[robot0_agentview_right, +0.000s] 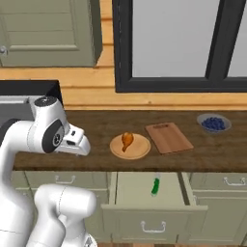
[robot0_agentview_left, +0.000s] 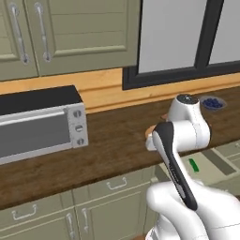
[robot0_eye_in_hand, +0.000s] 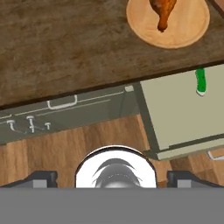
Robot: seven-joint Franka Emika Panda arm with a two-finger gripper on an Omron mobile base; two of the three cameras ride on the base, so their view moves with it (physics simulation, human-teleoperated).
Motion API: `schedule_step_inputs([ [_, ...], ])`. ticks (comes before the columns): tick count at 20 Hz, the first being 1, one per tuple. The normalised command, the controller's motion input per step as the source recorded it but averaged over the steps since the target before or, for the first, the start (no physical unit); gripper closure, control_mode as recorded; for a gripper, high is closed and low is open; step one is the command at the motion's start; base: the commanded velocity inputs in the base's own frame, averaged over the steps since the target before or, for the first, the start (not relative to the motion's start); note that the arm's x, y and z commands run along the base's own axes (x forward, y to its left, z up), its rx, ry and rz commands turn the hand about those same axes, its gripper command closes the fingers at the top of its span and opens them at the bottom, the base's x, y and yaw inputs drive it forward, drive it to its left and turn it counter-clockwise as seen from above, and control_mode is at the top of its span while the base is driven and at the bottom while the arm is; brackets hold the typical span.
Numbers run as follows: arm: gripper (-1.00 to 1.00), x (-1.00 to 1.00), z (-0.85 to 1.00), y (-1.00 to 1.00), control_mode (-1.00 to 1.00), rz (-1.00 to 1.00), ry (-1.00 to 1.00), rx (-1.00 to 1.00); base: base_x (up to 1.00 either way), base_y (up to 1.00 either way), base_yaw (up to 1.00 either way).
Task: Pick up the knife from the drawer and place it on the cutting board. Then place the meat from the plate to the cutting board.
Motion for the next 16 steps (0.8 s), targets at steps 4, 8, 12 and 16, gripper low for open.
schedule_step_inputs([
  [4, -1.00, 0.00, 0.00, 0.00, 1.00, 0.00, 0.00, 0.00, -0.11, 0.27, -0.37],
  [8, -1.00, 0.00, 0.00, 0.00, 1.00, 0.00, 0.00, 0.00, -0.16, -0.17, -0.30],
  [12, -1.00, 0.00, 0.00, 0.00, 1.00, 0.00, 0.00, 0.00, -0.30, -0.79, -0.15],
  [16, -1.00, 0.00, 0.00, 0.00, 1.00, 0.00, 0.00, 0.00, -0.26, -0.99, -0.04],
])
